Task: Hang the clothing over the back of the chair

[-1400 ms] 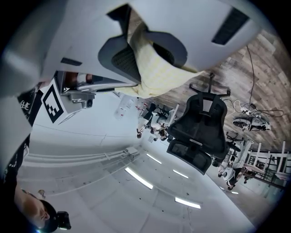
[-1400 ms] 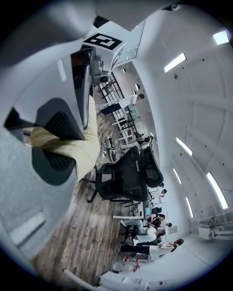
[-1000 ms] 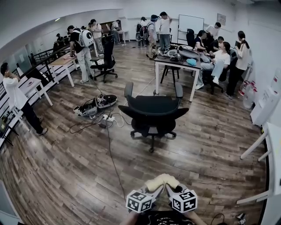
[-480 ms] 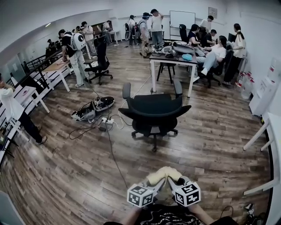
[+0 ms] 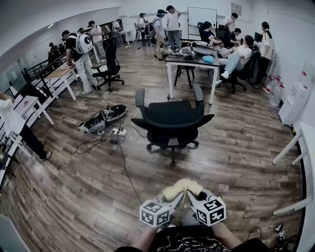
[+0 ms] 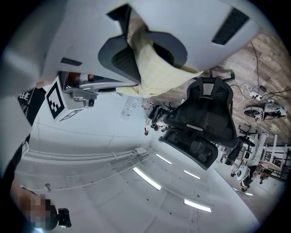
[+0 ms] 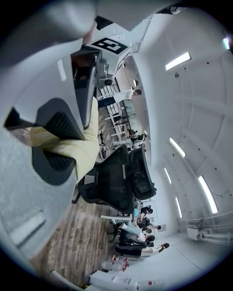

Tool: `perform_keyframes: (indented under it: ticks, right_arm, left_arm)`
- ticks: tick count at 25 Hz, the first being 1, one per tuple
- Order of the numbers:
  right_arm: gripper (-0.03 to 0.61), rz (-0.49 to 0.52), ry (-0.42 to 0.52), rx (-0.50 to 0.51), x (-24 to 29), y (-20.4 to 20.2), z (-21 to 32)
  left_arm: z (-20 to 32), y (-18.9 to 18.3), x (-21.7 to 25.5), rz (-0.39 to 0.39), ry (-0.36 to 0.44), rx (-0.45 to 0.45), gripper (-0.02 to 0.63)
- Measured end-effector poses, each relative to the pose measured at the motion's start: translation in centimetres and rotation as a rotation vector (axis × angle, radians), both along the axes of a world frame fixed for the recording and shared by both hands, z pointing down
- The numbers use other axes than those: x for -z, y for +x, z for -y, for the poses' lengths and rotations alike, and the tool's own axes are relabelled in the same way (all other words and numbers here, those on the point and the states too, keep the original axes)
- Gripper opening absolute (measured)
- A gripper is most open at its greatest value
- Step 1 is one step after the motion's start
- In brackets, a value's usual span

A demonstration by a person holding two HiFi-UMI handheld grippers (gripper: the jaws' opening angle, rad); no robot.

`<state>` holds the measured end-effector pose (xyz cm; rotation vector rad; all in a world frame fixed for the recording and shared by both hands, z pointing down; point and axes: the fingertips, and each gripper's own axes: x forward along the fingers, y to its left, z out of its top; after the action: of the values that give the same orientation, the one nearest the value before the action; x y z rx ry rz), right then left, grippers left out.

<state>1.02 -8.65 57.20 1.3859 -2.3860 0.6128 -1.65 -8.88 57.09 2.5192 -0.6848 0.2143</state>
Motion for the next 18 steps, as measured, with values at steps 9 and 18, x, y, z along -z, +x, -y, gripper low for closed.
perform_keyframes:
  ticks: [9, 18]
  right_arm:
    - [0.031, 0.02, 0.037, 0.039, 2.0, 0.1, 2.4]
    - [0.031, 0.012, 0.096, 0.074, 4.5, -0.1, 4.9]
  left_arm:
    - [2.3, 0.1, 2.0, 0.004, 0.03, 0.037, 0.049]
    - [4.9, -0.2, 4.6, -0.004, 0.064, 0.068, 0.049]
